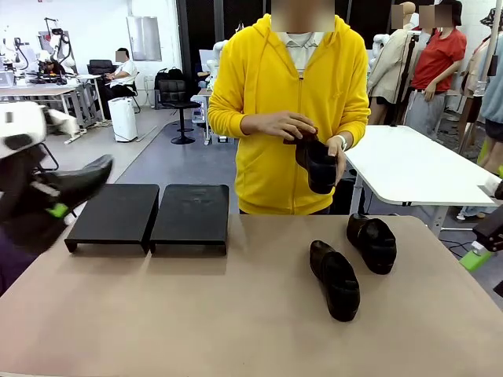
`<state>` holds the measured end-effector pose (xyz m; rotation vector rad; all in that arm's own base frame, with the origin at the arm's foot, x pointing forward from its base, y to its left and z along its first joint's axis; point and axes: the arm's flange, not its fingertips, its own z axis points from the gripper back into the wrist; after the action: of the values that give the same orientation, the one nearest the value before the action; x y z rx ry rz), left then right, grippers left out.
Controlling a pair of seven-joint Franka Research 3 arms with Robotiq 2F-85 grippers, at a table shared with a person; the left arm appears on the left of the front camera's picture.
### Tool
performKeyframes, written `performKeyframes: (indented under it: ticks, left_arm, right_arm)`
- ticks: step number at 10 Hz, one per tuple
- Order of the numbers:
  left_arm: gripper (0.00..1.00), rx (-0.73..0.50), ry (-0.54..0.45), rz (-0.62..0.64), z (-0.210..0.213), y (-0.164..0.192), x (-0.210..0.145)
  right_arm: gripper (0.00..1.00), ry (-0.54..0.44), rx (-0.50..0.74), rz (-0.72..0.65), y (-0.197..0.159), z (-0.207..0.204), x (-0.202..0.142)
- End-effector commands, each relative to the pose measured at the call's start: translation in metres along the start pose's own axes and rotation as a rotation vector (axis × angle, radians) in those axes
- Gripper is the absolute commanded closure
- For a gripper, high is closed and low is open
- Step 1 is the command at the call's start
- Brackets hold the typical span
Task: Organize the shoes by placing them on the stand.
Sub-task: Place the Shoe from the middle of the table onto the Shoes Stand.
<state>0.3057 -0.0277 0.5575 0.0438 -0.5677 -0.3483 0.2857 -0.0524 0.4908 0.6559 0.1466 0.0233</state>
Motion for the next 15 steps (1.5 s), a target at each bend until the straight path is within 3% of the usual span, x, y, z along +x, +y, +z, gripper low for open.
performKeyframes:
  ticks: [1,2,3,9,12,15]
  left_arm:
    - [1.00,0.024,0.044,0.134,-0.040,0.029,-0.061]
    - [1.00,0.036,0.002,0.220,-0.044,0.035,-0.064]
    - [1.00,0.011,0.035,0.073,-0.008,0.033,-0.012]
    - [1.00,0.019,0.049,0.064,-0.013,0.028,-0.011]
    - [1.00,0.062,0.127,0.016,-0.051,0.057,0.092]
    - [1.00,0.099,0.056,0.182,-0.124,0.095,0.181]
  right_arm:
    - [0.00,0.008,-0.014,0.017,-0.002,0.005,0.000]
    - [0.00,0.008,-0.014,0.017,-0.002,0.005,0.000]
    - [0.00,0.008,-0.014,0.017,-0.002,0.005,0.000]
    - [0.00,0.008,-0.014,0.017,-0.002,0.005,0.000]
    - [0.00,0.008,-0.014,0.017,-0.002,0.005,0.000]
    - [0.00,0.008,-0.014,0.017,-0.002,0.005,0.000]
